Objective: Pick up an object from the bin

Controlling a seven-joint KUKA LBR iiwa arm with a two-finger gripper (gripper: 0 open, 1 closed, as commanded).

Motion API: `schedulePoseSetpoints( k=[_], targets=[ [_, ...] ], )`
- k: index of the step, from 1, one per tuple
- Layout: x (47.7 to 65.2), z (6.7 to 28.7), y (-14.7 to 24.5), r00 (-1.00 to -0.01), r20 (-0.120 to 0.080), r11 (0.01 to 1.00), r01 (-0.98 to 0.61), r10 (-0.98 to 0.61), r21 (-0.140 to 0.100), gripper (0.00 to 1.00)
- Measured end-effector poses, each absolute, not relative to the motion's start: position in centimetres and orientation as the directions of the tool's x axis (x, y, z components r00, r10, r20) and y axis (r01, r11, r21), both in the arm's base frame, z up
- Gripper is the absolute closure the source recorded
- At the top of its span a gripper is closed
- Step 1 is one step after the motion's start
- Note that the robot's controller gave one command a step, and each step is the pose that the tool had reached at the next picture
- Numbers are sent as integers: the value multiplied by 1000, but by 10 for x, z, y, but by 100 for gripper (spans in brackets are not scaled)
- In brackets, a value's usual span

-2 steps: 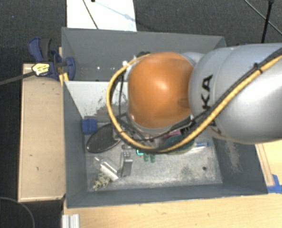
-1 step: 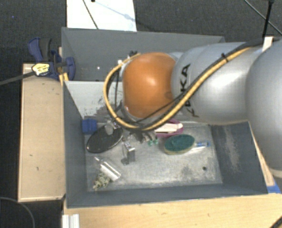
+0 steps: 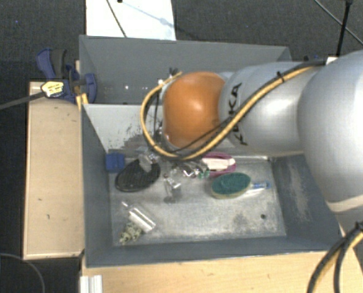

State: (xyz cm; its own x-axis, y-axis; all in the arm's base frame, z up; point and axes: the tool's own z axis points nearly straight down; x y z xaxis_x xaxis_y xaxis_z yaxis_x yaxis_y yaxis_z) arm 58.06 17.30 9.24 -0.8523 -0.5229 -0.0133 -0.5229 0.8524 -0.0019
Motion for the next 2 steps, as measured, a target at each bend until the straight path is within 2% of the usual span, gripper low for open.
schedulePoseSetpoints(
  k=[1,2],
  targets=[
    [591,77,173,-849,-21,849,-528,-528,-2,0],
    [588,75,170,-853,-11,853,-522,-522,-2,100]
  ],
)
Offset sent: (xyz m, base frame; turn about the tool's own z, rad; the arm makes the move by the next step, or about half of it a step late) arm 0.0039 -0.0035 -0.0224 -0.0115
